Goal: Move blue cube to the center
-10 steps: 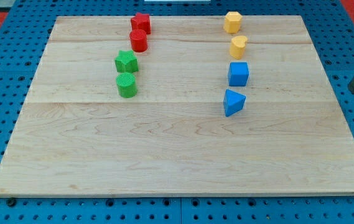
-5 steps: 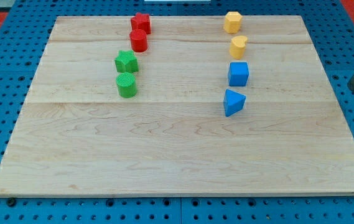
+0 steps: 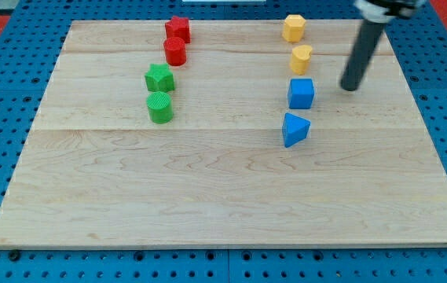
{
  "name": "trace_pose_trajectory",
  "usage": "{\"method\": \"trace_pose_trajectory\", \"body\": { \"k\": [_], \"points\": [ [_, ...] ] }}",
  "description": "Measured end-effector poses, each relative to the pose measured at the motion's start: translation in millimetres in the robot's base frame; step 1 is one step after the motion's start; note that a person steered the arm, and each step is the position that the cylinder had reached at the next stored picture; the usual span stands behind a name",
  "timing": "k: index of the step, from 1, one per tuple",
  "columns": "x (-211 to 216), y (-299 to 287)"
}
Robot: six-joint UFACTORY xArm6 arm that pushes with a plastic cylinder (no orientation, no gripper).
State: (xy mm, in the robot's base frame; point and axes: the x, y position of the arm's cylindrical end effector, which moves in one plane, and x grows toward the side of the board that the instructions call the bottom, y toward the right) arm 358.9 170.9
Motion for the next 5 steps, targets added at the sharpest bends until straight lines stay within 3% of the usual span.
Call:
{"method": "trace_pose_trajectory", "body": {
  "k": [1,2,5],
  "points": [
    [29.6,-47.8],
    [29.6,-70.7],
    [6.5,-74.1]
  ]
}}
